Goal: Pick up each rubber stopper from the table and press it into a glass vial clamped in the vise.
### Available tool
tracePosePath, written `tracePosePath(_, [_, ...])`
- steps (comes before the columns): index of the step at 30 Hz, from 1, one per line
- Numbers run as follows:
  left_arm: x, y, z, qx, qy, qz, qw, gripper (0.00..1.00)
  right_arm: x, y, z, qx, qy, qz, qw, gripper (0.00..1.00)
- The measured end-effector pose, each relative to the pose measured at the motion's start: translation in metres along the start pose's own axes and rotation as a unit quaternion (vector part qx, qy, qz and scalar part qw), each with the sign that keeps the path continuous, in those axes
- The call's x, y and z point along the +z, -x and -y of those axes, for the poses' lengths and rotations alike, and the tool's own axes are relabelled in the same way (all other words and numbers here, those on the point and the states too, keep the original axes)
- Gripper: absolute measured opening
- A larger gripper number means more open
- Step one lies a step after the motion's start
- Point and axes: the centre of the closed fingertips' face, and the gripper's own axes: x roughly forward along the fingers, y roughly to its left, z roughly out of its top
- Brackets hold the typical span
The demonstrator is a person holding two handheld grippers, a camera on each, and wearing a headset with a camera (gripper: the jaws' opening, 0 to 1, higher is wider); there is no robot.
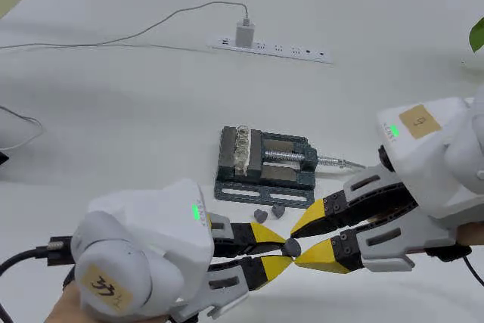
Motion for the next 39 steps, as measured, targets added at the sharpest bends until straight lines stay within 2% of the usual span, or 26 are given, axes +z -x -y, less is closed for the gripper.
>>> tracePosePath(13, [-0.0014, -0.0026, 0.0031, -0.007, 0.0, -0.004, 1.0, 0.03, -0.0038, -0.0019, -0.0012, 0.004, 0.034, -0.027, 0.999, 0.07])
tracePosePath(23, [-0.0029, -0.0038, 0.0056, -0.014, 0.002, -0.007, 0.9999, 0.03, -0.0061, -0.0025, -0.0033, 0.009, 0.048, -0.041, 0.998, 0.07])
tracePosePath(25, [-0.0035, -0.004, 0.0053, -0.012, 0.0, -0.007, 0.9999, 0.03, -0.0064, -0.003, -0.0028, 0.007, 0.049, -0.044, 0.9978, 0.07])
tracePosePath(30, [-0.0045, -0.0052, 0.0093, -0.017, -0.008, -0.01, 0.9998, 0.03, -0.0088, -0.0027, -0.005, 0.02, 0.047, -0.053, 0.9973, 0.06])
tracePosePath(39, [-0.0045, -0.0054, 0.0086, -0.016, -0.005, -0.008, 0.9998, 0.03, -0.0091, -0.0028, -0.0048, 0.025, 0.045, -0.059, 0.9969, 0.06])
